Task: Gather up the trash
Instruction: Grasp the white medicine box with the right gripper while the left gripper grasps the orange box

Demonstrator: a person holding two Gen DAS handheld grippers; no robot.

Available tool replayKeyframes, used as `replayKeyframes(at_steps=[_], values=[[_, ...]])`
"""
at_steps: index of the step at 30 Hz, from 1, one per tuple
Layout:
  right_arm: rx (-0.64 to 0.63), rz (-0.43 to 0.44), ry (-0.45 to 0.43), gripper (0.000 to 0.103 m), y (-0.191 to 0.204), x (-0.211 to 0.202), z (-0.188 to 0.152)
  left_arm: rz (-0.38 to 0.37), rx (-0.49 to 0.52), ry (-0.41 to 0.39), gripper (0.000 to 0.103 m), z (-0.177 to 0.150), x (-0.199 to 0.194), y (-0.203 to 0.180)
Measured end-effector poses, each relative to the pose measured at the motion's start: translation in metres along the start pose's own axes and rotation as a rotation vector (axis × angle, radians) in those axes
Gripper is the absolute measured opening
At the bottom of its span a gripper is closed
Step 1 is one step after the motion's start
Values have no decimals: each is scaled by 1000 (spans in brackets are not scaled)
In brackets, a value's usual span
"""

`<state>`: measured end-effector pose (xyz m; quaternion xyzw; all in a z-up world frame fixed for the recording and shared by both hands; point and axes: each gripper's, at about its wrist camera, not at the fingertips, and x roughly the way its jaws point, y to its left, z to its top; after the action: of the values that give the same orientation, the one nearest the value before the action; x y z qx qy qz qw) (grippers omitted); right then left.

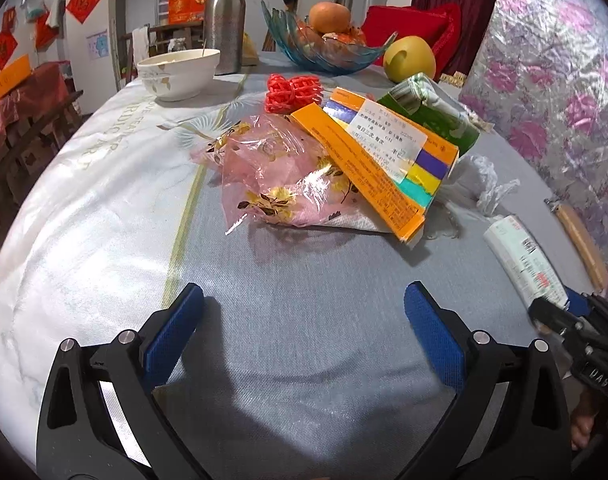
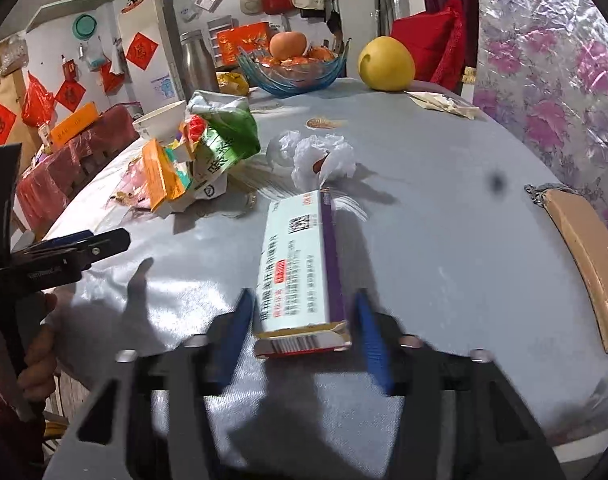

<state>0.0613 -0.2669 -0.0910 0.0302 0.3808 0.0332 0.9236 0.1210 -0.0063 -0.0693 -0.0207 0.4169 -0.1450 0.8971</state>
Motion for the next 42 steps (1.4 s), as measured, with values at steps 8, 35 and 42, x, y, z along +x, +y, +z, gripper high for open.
replayKeyframes(at_steps=[8,35,42], values=[[-42,-17,-21,65,8,5,-3,-180,-48,-2,96,39,2,-20],[-18,38,-38,70,1,5,-3,52,-8,19,81,58,24,-4],[5,55,-29,40,-3,3,-1,-78,43,5,46,39,6,-16]])
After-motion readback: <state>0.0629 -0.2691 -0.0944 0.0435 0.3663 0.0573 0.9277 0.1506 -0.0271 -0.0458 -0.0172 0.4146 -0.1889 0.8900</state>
